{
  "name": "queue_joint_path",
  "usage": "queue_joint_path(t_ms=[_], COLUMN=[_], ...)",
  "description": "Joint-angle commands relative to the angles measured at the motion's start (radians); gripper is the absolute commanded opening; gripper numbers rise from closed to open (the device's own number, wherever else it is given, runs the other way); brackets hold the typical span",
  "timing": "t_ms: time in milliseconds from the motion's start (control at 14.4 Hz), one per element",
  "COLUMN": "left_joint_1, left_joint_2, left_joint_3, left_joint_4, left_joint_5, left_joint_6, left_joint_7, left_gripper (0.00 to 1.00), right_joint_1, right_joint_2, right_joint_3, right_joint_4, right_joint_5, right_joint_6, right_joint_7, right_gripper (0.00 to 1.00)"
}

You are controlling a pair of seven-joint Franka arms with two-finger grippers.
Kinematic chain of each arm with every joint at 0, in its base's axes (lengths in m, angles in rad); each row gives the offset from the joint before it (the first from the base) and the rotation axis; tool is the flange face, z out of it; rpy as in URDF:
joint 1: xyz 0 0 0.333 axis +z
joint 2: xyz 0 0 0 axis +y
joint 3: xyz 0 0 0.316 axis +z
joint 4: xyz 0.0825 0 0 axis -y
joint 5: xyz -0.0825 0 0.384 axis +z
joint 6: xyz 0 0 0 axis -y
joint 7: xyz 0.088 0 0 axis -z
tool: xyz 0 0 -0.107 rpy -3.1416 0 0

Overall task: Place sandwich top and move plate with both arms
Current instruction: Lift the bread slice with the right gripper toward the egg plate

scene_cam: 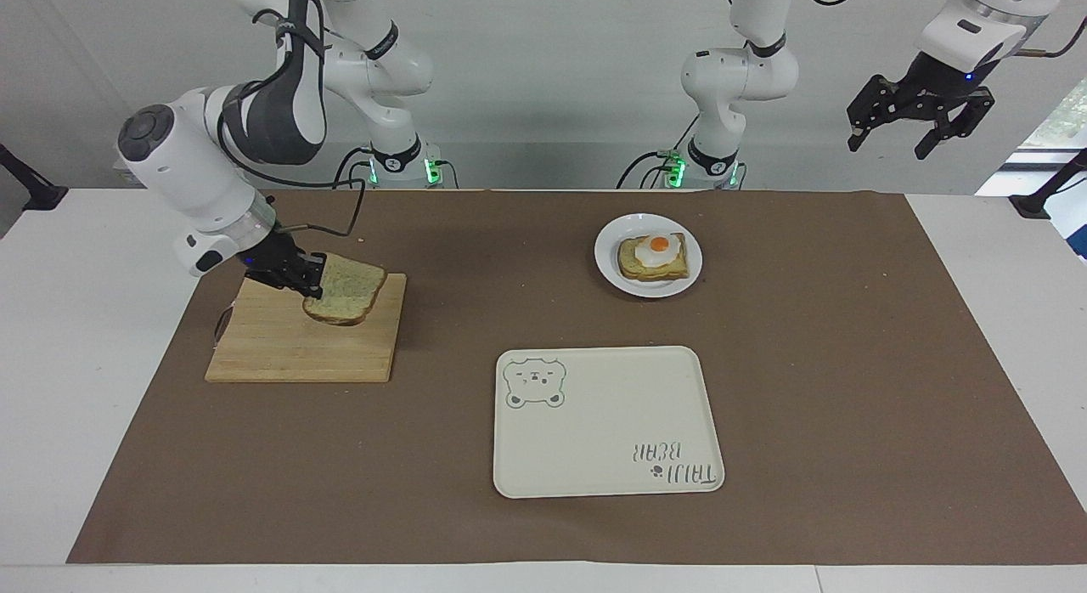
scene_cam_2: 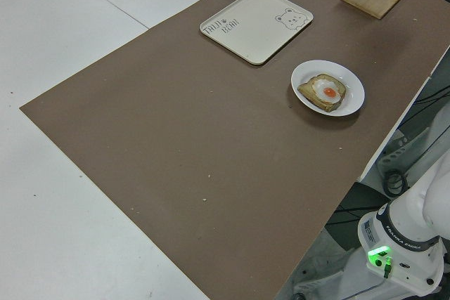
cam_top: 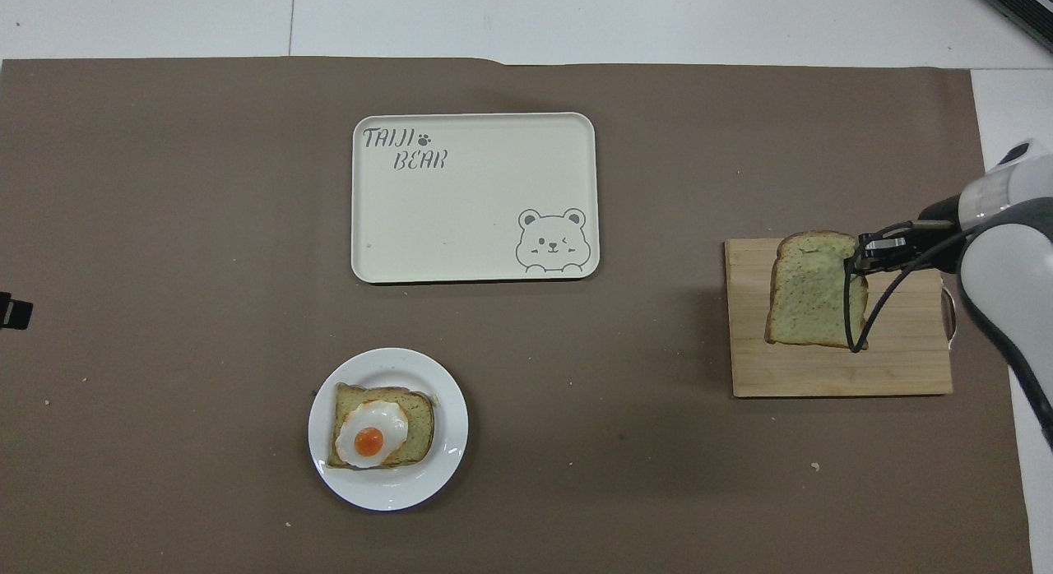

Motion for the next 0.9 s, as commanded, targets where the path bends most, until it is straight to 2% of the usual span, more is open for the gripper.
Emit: queue_joint_path(t_ms=[0,139,417,834], left_joint_1=[0.011,0.011,0.011,0.011], left_joint_2=[-0.022,-0.022,-0.020,-0.022], left_joint_3=[-0.005,-0.005,-0.005,-0.005], left_joint_4=[-0.023,-0.023,-0.024,-0.023], left_joint_5=[-0.010,-0.010,-0.010,-0.010], left_joint_6=[0.010,0.010,0.010,0.010], left_joint_7=[-0.006,-0.006,-0.006,-0.006], left_gripper=[1.00,1.00,1.00,1.00], right_joint_1=[-0.014,-0.014,0.011,0.158], right_joint_2=[-0.018,-0.022,-0.035,-0.015], right_joint_3=[0.012,0.009,0.019,0.022], right_joint_4=[0.040,0.049,0.038,-0.001], right_joint_5=[0.063,0.132,0.136,0.188], right_joint_6=[-0.102,-0.195,-0.263,-0.216], right_joint_7=[-0.037,-0.040,-0.037,0.053], right_gripper=[0.00,0.00,0.00,0.00])
